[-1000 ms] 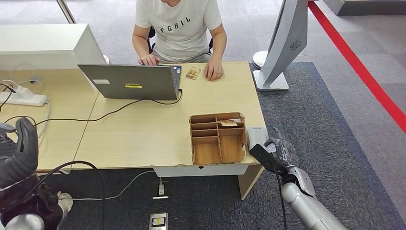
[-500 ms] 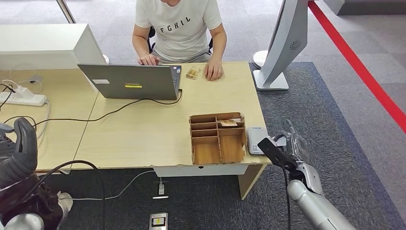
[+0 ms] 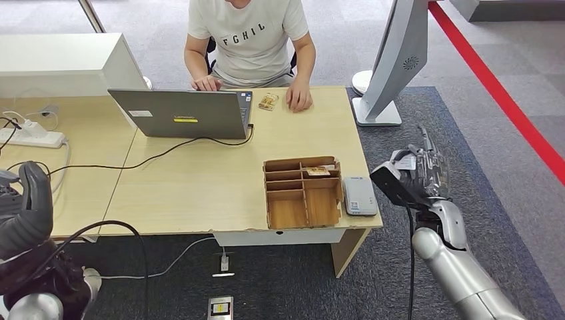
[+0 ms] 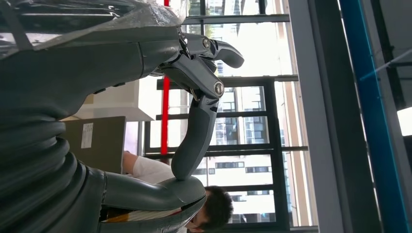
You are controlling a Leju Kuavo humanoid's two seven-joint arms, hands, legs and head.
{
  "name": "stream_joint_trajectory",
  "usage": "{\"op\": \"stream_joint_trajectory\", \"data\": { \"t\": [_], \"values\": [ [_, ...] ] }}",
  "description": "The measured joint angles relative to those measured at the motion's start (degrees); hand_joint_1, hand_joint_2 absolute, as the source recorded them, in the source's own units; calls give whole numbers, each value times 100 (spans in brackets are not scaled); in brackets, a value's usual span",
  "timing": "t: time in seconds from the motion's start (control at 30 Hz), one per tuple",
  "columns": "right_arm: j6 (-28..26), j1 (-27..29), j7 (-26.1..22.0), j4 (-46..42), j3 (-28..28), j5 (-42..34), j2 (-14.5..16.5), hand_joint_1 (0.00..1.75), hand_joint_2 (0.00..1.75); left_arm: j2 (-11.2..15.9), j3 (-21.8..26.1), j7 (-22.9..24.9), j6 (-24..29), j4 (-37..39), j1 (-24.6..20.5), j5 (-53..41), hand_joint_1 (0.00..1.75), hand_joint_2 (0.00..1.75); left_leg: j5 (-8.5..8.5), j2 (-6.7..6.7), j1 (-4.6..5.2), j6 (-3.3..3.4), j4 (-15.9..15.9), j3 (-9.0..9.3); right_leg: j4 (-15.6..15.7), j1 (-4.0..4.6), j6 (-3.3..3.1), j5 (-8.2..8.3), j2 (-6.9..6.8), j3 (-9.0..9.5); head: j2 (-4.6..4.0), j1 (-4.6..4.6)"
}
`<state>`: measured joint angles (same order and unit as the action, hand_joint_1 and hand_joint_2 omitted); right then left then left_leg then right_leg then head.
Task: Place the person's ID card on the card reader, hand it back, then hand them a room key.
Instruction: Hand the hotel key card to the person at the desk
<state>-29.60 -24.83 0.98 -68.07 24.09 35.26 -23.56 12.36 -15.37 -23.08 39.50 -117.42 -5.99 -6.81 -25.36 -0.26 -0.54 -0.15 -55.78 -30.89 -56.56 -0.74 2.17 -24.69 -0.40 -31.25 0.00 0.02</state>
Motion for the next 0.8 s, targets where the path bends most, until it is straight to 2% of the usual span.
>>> {"op": "stream_joint_trajectory", "data": {
  "t": [0.47,0.8],
  "values": [
    [132,-1012,-258,441,122,82,454,175,175,-131,-152,-121,0,38,-69,-139,0,175,1,-1,-1,0,0,-6,-2,1,-1,0,0,-3,0,-1],
    [120,-1948,-544,1496,427,27,1143,175,175,-209,-257,-338,0,38,-30,-208,0,175,5,0,-2,-3,1,-8,-4,3,-2,1,1,-5,0,-1]
  ]
}}
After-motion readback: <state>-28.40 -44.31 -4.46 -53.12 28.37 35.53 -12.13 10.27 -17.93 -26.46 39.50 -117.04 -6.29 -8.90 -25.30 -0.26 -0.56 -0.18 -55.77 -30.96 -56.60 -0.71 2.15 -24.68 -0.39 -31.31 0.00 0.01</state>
